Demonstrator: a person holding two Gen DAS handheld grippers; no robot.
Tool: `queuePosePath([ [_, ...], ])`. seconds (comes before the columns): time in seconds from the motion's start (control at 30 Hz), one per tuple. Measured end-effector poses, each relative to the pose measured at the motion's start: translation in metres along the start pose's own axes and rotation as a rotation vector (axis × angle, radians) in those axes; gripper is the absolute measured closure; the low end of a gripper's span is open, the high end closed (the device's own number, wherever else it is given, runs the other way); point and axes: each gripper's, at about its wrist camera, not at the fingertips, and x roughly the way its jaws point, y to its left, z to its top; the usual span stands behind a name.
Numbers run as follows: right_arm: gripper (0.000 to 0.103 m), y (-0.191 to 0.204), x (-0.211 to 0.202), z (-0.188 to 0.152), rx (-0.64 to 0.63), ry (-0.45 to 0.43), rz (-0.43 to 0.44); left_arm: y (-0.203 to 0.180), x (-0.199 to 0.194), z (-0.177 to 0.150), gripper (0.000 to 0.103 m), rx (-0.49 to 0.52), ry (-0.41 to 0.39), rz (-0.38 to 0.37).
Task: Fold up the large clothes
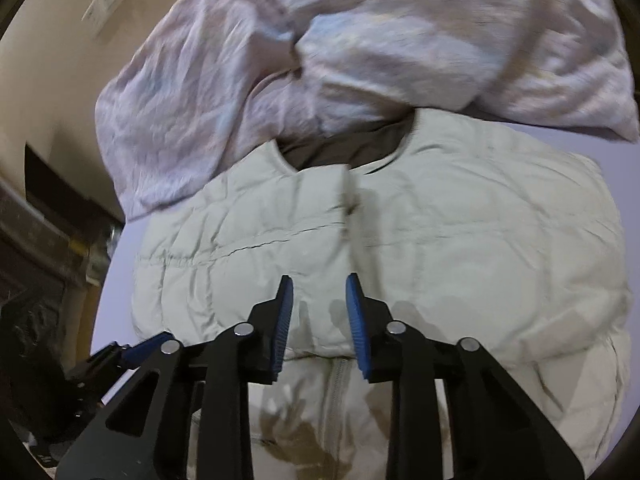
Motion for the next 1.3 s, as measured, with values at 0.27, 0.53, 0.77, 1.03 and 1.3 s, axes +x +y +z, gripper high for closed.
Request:
queuePosePath([
  [0.27,0.080,-0.004,0.068,-0.007,-0.052,0.185,-0.131,0.047,-0.022,-0.015,0.019,-0.093,-0.015,0.105],
  [0.53,0.067,-0.024,0.053,0.000,0.072,0.212,-0.007,0.103,-0.048,-0.048,0.019,-0.196,0.003,0.183],
  [0.77,0.032,-0.094,-0.033,-0.020,0.212,0.093,0.026,0.143,-0.073,-0.081,0.019,-0.275,0.021,0.202],
  [1.03,0.032,-0.225,-0.127,-0.088,0.476,0.081,-0.096,0.180,-0.096,-0.124,0.019,-0.403,0.046,0.194],
  [1.3,0.032,-0.274,-0.148,-0.181,0.645,0.190,0.004,0.182,-0.101,-0.159,0.020,-0.474,0.066,0.119],
])
